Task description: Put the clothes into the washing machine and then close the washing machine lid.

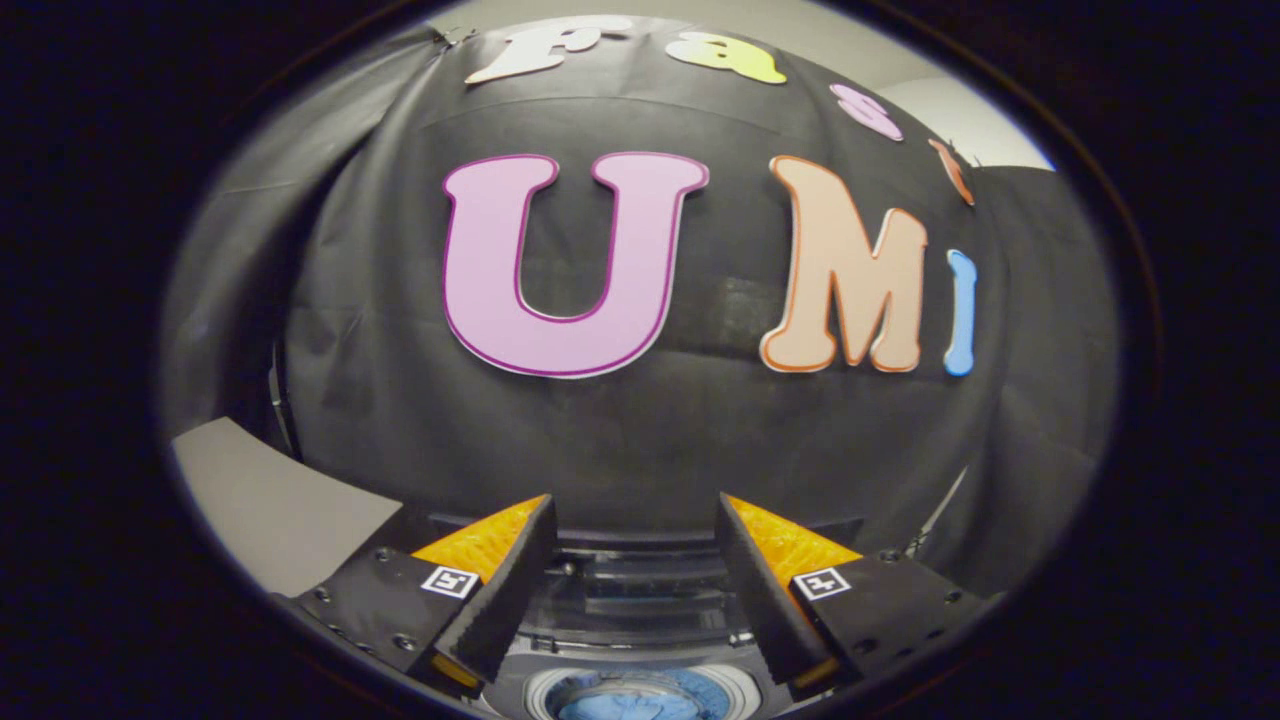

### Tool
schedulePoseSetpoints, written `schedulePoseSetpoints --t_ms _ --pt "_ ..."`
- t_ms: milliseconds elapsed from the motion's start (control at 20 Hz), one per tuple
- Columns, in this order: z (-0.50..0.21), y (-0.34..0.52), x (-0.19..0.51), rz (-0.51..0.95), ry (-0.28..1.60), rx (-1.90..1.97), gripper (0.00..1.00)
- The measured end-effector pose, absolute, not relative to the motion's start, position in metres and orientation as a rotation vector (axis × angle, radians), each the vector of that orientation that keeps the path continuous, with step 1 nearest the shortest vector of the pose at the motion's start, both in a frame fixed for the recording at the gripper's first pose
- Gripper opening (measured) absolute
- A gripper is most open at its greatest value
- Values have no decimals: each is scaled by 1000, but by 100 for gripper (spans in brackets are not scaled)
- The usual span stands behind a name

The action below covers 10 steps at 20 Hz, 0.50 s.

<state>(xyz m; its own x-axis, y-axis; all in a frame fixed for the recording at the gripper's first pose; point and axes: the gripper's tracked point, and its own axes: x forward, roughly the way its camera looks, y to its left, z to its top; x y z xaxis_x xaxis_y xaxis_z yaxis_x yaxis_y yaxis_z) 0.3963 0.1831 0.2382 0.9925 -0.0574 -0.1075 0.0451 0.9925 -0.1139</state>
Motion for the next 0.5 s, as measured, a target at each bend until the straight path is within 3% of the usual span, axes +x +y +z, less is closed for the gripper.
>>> schedulePoseSetpoints --t_ms 300,500 --pt "202 167 453 -104 187 -138 98" --pt "184 163 451 -71 236 -36 99"
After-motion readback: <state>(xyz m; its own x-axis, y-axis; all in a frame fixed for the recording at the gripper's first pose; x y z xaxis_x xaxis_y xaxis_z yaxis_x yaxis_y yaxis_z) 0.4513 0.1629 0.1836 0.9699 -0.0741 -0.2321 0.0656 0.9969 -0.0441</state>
